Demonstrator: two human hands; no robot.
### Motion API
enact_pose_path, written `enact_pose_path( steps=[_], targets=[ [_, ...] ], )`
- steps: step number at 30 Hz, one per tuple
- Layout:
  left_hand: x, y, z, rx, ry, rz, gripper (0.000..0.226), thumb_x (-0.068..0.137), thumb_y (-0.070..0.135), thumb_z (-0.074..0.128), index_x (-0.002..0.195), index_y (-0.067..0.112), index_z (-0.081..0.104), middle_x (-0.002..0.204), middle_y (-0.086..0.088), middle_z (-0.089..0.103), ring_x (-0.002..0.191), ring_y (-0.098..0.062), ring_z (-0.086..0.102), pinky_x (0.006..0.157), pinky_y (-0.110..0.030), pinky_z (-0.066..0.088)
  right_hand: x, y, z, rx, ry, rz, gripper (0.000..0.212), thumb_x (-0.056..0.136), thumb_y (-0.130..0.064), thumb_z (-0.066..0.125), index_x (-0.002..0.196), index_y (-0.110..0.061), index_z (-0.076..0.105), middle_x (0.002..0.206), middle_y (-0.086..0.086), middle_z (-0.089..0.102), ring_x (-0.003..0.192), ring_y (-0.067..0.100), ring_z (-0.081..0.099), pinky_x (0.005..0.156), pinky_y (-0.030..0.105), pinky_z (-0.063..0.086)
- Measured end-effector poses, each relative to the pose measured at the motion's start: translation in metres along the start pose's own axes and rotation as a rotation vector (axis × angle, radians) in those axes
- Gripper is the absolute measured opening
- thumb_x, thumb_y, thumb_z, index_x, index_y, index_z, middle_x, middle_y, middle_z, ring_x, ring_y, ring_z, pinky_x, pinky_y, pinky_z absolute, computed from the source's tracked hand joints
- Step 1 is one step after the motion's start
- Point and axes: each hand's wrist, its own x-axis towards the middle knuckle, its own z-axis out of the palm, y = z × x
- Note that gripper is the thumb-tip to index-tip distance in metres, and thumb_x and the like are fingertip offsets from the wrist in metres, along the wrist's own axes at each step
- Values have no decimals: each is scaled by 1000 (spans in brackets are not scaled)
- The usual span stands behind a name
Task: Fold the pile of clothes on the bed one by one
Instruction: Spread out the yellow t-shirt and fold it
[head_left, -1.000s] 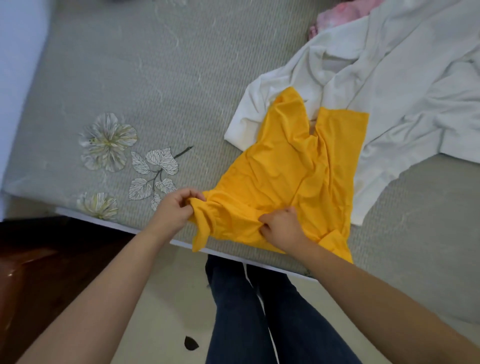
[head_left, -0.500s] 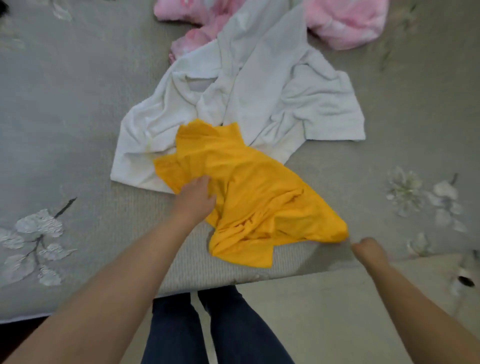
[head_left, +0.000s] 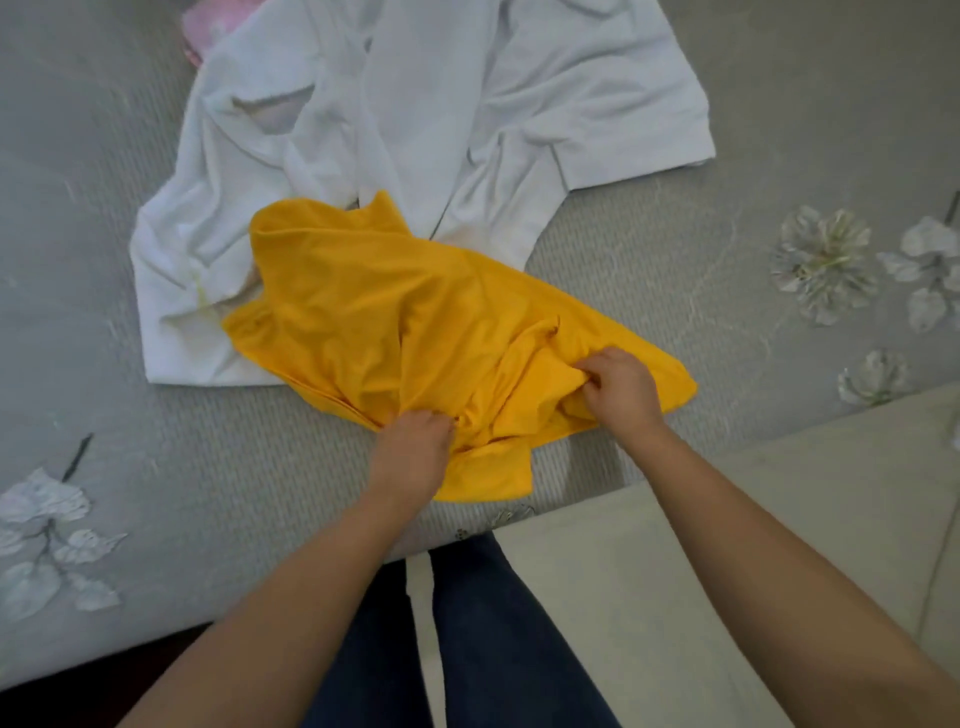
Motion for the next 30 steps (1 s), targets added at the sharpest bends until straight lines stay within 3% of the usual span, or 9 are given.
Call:
enact_pose_path(
  steps=[6,9,14,16,19,22,25,27,30],
  targets=[
    [12,-42,-99,-1228,357,-410,27,97,6,36,74,17,45,66,-2,35,62,-11,35,54,-23,34,-21,27,-40,-18,211,-487,19,45,11,58,59,4,69,66,22,67,61,39,65,60,29,47],
    [6,-56,-123,-798,408,-318,25,97,7,37,76,17,47,70,1,41,64,-8,37,56,-23,28,-25,16,-36,53,252,-484,15,55,9,54,60,5,68,69,23,66,65,38,65,65,26,39],
    [-8,-87,-122,-346,378,-365,26,95,23,45,103,-1,53,85,-11,49,79,-20,44,64,-25,25,-2,-31,-34,982,4,330,34,78,16,42,57,-8,55,43,-13,57,45,-3,50,53,17,39],
    [-13,-94,-123,-288,222,-334,30,88,30,57,109,8,53,92,-6,48,84,-19,45,69,-28,32,20,-40,-38,975,-94,473,34,83,12,38,58,-8,47,39,-9,51,39,1,45,48,25,31],
    [-13,-101,-134,-168,-26,-163,37,80,17,68,114,13,53,97,-2,49,90,-23,50,71,-28,34,50,-50,-58,672,-128,515,26,93,-10,41,70,-12,53,87,9,54,73,17,52,53,26,31],
    [-4,-111,-147,-47,119,-127,33,70,-10,59,102,1,61,96,-18,57,94,-34,53,68,-27,28,69,-50,-78,695,-160,579,28,95,-15,41,109,1,59,109,18,62,104,30,56,69,28,40],
    [6,-117,-160,-84,385,-311,33,70,-12,52,100,-3,61,100,-26,59,95,-38,52,71,-32,32,81,-51,-92,1106,-159,625,23,95,-5,34,82,-5,53,46,4,58,42,12,54,46,23,41],
    [13,-118,-163,-169,496,-408,28,75,-9,48,100,-3,59,99,-26,59,94,-39,53,70,-32,32,90,-51,-95,1229,-76,656,29,96,-2,28,73,-13,41,52,2,44,24,5,37,40,18,31],
    [20,-116,-159,-252,452,-495,14,84,0,43,93,0,55,86,-21,54,88,-36,51,69,-33,31,88,-65,-86,854,15,429,13,95,-13,42,87,-11,52,74,5,51,42,3,54,48,17,42]
  ],
)
